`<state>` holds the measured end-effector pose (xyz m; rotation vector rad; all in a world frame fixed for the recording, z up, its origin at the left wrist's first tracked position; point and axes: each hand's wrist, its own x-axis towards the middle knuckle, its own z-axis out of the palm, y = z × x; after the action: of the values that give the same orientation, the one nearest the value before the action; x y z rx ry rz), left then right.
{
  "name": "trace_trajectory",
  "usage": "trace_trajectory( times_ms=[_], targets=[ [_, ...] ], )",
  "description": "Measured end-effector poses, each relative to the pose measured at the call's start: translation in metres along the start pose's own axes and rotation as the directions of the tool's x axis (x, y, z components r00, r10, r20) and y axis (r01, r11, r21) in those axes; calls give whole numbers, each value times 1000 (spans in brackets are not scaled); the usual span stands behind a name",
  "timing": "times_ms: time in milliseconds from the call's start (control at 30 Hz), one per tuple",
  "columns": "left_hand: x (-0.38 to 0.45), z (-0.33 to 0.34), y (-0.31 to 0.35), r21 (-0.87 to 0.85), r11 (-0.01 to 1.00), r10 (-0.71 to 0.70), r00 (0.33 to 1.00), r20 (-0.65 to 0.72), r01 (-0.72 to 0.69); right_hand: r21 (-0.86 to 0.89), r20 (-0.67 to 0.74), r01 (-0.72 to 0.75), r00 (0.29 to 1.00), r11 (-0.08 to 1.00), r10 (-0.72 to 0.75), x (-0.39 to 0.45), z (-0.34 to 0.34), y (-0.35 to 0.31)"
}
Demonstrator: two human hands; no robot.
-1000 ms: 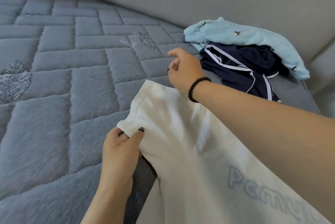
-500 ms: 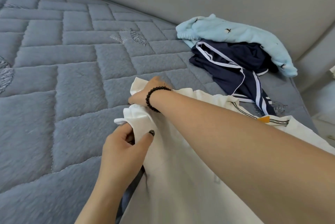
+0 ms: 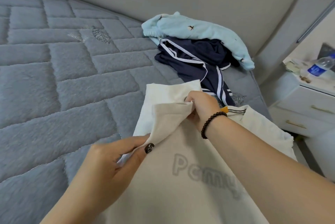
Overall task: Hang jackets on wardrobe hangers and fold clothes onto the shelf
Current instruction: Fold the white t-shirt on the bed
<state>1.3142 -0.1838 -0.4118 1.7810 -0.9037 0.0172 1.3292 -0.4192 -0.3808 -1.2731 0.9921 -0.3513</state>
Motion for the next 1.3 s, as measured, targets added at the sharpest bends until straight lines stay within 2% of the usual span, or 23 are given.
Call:
trace_trajectory(
  times_ms=[100, 167, 233, 267, 400, 433, 467, 500, 533, 567, 600, 633, 733, 833, 900, 967, 1000, 1067, 1100, 1167, 1233, 1300],
  targets=[
    [-5, 24, -7, -12, 997, 71, 980, 187, -70, -134, -66, -66, 996, 989, 57, -4, -32, 5],
    [-12, 44, -27, 124, 979, 101, 913, 396, -162, -216, -110, -62, 993, 975, 38, -6, -45, 20],
    [-11, 53, -39, 146, 980, 37, 846, 532, -135, -205, -99, -26, 995, 979, 6, -9, -52, 35],
    [-13, 50, -37, 114, 989, 18, 830, 557, -98, -233, -86, 15, 996, 972, -36, -10, -54, 40],
    [-13, 45, -25, 14, 996, 69, 885, 460, -85, -430, -71, 190, 967, 882, -243, -19, -58, 48],
    [-13, 46, -24, 15, 995, 77, 889, 451, -94, -521, -23, 264, 946, 812, -323, -26, -59, 48],
    [-13, 47, -25, 24, 997, 51, 884, 464, -70, -635, 59, 343, 915, 692, -399, -32, -62, 52],
    [-12, 48, -27, 33, 998, 35, 880, 474, -58, -743, 172, 424, 869, 518, -464, -39, -64, 59],
    [-12, 48, -29, 38, 998, 23, 887, 461, -46, -812, 300, 502, 796, 297, -526, -45, -68, 67],
    [-12, 47, -29, 36, 999, 10, 891, 454, -30, -829, 428, 555, 710, 70, -559, -50, -71, 75],
    [-12, 47, -28, 37, 999, 8, 896, 445, -28, -809, 525, 581, 648, -89, -552, -52, -76, 84],
    [-12, 46, -26, 38, 999, 2, 899, 437, -21, -780, 588, 608, 629, -150, -509, -52, -80, 94],
    [-11, 45, -21, 42, 999, -14, 914, 405, -3, -752, 587, 659, 669, 0, -456, -52, -85, 112],
    [-12, 43, -12, 39, 997, -74, 924, 374, 64, -738, 572, 675, 633, 9, -522, -46, -85, 119],
    [-13, 44, -6, 33, 985, -171, 922, 347, 170, -731, 565, 682, 623, 22, -541, -43, -86, 120],
    [-11, 47, 1, -6, 970, -233, 943, 237, 241, -729, 558, 683, 623, 34, -548, -43, -87, 122],
    [-5, 50, 3, -75, 959, -263, 955, 141, 275, -732, 554, 681, 627, 39, -548, -44, -88, 122],
    [21, 58, 6, -220, 906, -379, 925, -37, 363, -724, 554, 688, 620, 46, -556, -45, -87, 123],
    [40, 64, 4, -194, 899, -415, 904, -99, 392, -720, 552, 692, 619, 55, -559, -44, -87, 124],
    [87, 82, 0, 78, 918, -375, 916, -147, 388, -720, 542, 691, 616, 61, -571, -43, -86, 124],
    [131, 108, -2, 337, 896, -280, 957, -80, 290, -728, 535, 684, 612, 50, -583, -42, -87, 126],
    [158, 141, -7, 463, 876, -200, 975, 96, 134, -737, 541, 675, 618, 33, -571, -43, -86, 124]
  ],
)
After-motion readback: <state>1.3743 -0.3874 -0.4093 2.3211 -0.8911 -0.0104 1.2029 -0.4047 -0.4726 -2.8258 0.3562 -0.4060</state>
